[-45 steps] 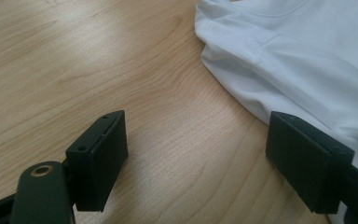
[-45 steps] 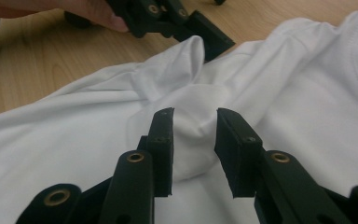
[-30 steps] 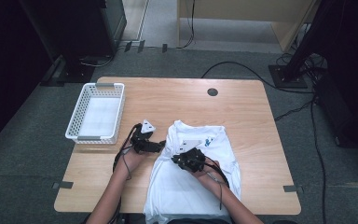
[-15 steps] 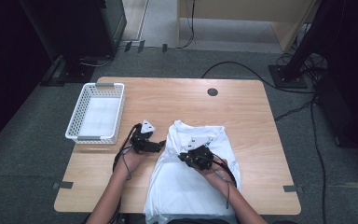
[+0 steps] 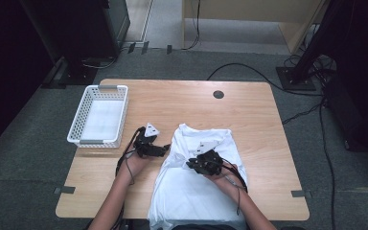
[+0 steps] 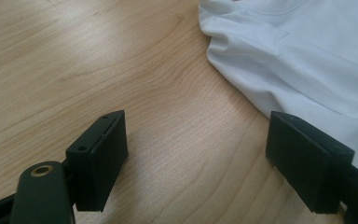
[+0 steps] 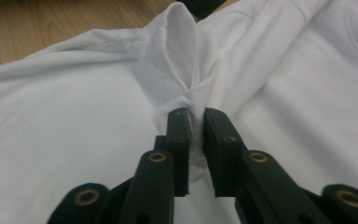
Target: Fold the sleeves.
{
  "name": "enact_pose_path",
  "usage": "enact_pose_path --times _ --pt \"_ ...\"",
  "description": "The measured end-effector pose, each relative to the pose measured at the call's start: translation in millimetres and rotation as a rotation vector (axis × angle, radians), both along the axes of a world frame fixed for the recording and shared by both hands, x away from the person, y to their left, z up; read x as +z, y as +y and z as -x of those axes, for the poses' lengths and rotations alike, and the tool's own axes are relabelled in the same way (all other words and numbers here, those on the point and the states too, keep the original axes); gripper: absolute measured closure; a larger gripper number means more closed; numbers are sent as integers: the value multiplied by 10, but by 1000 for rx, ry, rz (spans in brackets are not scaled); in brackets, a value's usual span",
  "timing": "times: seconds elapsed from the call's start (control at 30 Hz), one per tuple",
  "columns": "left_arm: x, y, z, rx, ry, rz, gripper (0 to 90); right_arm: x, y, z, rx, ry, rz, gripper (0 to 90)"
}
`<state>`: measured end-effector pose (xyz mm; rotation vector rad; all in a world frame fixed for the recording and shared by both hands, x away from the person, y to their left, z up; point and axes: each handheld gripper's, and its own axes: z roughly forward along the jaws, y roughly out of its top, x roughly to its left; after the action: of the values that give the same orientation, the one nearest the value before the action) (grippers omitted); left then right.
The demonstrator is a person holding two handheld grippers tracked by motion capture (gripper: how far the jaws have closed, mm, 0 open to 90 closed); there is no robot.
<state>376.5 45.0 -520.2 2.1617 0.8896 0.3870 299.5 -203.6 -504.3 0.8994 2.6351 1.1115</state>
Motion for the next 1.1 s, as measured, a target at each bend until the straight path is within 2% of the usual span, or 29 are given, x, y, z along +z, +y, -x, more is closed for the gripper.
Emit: enact_pose_path --times 0.07,0.27,0.37,0.6,0.7,0.77,0.9,1.0,1.1 --pt "0 1 0 0 0 0 213 8 -5 6 6 -4 9 852" --pt "0 2 0 0 -1 0 213 57 -89 -22 -8 5 -18 891" --pt "0 3 0 -1 0 0 213 67 -130 -41 -25 -5 -13 893" --pt "0 2 0 0 0 0 213 138 -303 -87 -82 -5 -52 891" --pt "0 2 0 0 -1 0 213 149 -381 -104 -113 -2 -49 888" --pt "0 2 0 0 -1 0 213 134 -416 -118 -136 -9 -23 879" --pt "0 2 0 -1 -1 0 213 120 -477 -150 -177 -35 22 776" --pt "0 2 0 0 -1 0 213 161 -536 -164 -202 -59 -3 732" --pt "0 2 0 0 -1 0 213 191 -534 -161 -194 -59 -37 724"
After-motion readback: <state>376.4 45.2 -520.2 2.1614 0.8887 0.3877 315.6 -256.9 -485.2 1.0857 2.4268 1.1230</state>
